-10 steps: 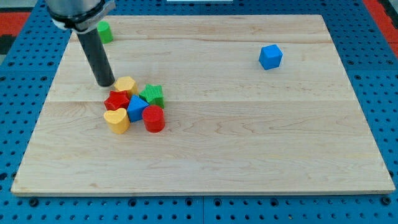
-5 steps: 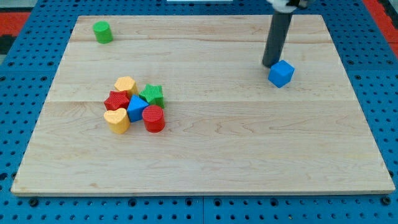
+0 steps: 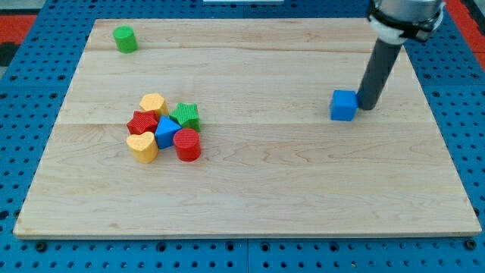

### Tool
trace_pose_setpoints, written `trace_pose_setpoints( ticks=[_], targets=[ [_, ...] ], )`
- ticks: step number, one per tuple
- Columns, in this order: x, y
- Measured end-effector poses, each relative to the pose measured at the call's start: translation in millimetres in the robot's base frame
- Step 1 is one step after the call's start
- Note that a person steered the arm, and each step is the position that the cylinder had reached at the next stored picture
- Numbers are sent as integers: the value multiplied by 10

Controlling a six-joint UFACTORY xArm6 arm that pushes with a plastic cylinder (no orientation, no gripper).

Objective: Move the blue cube to the bottom right of the red circle

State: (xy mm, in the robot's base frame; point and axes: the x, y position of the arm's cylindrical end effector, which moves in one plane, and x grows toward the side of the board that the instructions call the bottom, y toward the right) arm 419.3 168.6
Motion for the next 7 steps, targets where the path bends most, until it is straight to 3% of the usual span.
trace_pose_setpoints(
  ticks=[1, 2, 3, 5, 6, 7],
  targets=[
    [221, -702],
    [148, -1087],
    [-264, -1100],
    [596, -1957],
    [635, -1893],
    [144, -1260]
  ],
)
